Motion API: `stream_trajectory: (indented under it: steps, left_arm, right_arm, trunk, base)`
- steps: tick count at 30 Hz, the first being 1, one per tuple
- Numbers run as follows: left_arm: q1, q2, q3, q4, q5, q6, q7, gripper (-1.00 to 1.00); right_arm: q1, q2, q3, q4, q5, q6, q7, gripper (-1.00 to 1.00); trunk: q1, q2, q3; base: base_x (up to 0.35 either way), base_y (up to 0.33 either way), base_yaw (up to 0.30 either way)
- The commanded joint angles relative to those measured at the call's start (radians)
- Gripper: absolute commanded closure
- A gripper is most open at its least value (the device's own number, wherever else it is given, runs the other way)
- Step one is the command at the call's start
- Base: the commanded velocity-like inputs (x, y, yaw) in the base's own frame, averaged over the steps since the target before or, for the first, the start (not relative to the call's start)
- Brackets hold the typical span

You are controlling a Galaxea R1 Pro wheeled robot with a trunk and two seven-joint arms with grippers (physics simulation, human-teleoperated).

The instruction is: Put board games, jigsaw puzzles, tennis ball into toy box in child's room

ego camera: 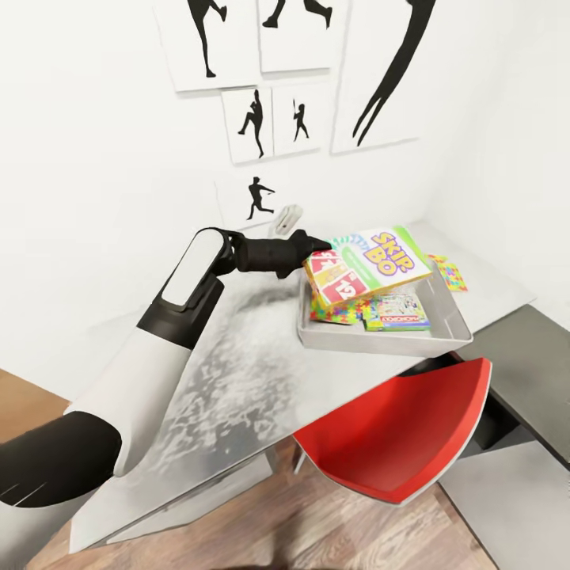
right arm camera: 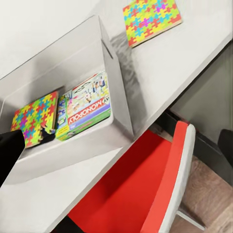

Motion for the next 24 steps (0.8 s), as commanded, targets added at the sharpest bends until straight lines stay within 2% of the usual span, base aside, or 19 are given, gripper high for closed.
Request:
stream_trajectory:
  steps: [1, 9, 18, 24]
  left_arm:
    - [-0.012, 0.000, -0.030, 0.000, 0.014, -0.001, 0.011, 1.00]
    - [-0.022, -0.001, -0.053, 0.001, 0.017, -0.002, 0.011, 1.00]
    - [-0.029, -0.001, -0.058, 0.001, 0.016, -0.005, 0.011, 1.00]
    - [-0.030, -0.001, -0.059, 0.001, 0.014, -0.007, 0.011, 1.00]
  right_arm:
    - [-0.001, 0.001, -0.003, 0.000, 0.009, 0.005, 0.010, -1.00]
    - [-0.001, 0.001, -0.004, 0.000, 0.009, 0.005, 0.010, -1.00]
    - [-0.001, 0.002, -0.006, 0.000, 0.009, 0.005, 0.009, -1.00]
    - [-0.001, 0.003, -0.007, 0.000, 0.010, 0.005, 0.010, -1.00]
  trunk:
    - [0.001, -0.002, -0.002]
    - [0.001, -0.002, -0.001]
    - [0.001, -0.002, -0.001]
    - [0.001, -0.002, -0.001]
  base:
    - [0.006, -0.003, -0.019]
    - [0.010, -0.026, -0.008]
    - [0.129, -0.192, -0.001]
    - [0.079, -0.093, 0.000]
